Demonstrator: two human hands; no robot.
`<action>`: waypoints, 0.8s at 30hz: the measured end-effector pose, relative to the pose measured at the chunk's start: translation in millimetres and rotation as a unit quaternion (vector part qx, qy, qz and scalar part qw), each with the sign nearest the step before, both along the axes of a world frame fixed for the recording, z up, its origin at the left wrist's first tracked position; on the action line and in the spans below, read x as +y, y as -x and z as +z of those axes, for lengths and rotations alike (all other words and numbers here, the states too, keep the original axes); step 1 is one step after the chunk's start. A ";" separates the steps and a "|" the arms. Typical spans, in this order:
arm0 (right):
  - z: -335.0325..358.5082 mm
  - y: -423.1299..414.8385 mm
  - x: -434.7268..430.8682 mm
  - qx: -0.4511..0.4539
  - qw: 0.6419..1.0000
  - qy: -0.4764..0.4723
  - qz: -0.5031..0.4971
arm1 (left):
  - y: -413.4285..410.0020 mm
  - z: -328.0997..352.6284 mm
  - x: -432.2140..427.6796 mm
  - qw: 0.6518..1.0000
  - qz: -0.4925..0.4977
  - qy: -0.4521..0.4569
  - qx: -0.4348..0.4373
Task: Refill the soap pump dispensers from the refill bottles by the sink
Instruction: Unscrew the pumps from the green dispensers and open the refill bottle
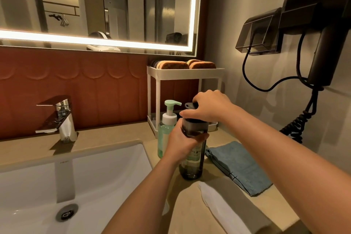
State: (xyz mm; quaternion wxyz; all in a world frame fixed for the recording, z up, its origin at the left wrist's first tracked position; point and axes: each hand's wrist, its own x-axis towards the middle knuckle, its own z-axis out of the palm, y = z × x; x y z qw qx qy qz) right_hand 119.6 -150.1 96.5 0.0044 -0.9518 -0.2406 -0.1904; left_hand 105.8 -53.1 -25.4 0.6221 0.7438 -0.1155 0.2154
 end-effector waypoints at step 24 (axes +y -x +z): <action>24.5 15.2 19.8 0.105 0.986 0.104 -0.077 | 0.5 -0.2 5.1 0.996 -0.058 0.035 0.054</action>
